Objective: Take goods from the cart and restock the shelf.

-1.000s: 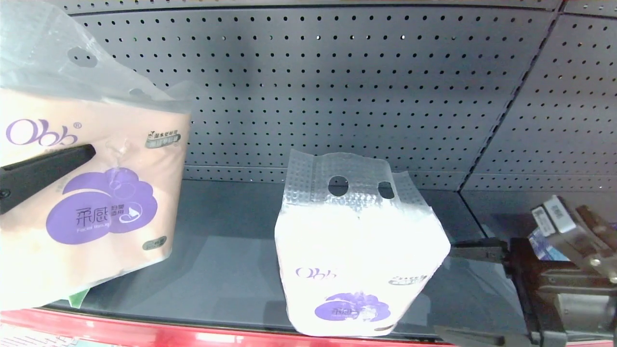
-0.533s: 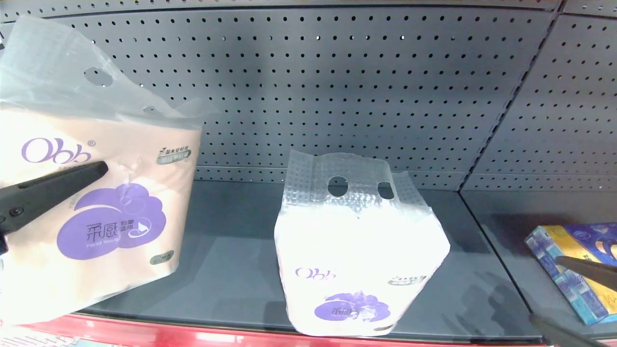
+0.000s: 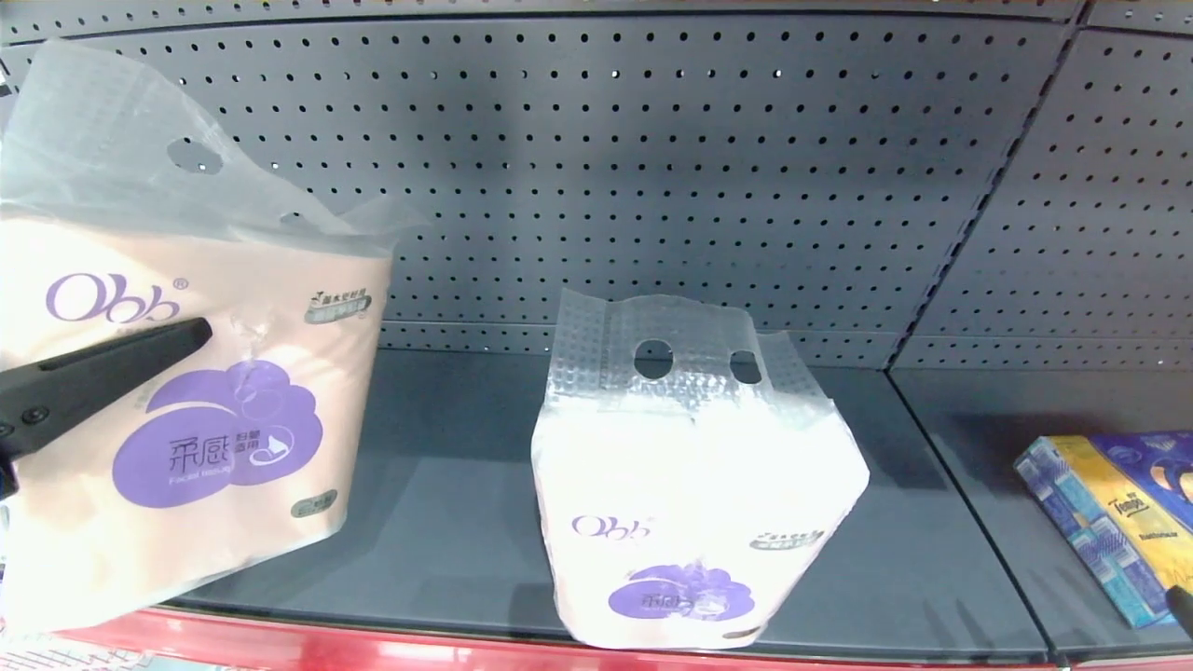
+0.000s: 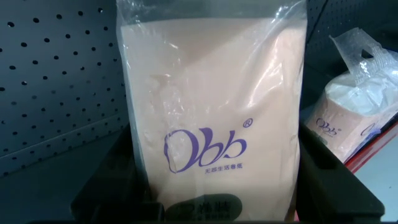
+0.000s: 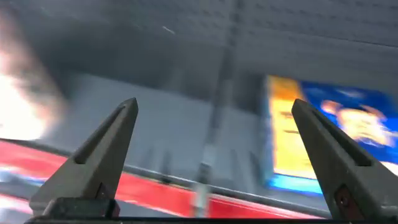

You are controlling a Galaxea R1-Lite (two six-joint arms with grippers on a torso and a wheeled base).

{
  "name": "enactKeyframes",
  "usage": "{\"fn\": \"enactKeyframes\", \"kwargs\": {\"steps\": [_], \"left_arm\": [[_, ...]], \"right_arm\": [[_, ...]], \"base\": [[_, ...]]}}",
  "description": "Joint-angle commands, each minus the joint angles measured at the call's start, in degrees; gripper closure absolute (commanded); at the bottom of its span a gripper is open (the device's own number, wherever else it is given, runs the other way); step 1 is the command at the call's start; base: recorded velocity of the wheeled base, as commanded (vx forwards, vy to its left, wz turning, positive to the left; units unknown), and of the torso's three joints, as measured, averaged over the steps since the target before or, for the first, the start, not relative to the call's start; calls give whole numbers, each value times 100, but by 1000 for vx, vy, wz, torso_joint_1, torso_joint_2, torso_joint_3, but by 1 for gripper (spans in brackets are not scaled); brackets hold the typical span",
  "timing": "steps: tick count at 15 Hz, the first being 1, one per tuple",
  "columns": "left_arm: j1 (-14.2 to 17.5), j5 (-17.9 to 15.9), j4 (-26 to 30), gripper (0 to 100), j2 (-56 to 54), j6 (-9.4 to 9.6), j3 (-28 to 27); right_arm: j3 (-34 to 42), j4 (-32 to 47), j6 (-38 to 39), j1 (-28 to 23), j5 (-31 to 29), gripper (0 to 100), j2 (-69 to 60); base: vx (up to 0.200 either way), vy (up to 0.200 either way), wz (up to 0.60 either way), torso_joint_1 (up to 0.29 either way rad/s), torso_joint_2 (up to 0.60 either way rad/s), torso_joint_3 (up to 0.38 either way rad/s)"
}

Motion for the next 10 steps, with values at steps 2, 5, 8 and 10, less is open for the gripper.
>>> {"fn": "enactKeyframes", "kwargs": {"steps": [2,5,8,10], "left_arm": [[1,-1,-12,100,20,0,-28],[1,-1,-12,100,12,-27,-36],[1,-1,-29,100,-6,-53,-54],[-7,-1,-38,100,-6,-53,-54]], "right_arm": [[-603,50,594,730,-182,0,175],[197,41,-496,-598,-2484,0,-176],[100,-30,-636,-466,-2528,0,263],[100,-30,-513,545,-1623,0,316]], "base": [[0,0,0,0,0,0],[0,0,0,0,0,0],[0,0,0,0,0,0],[0,0,0,0,0,0]]}}
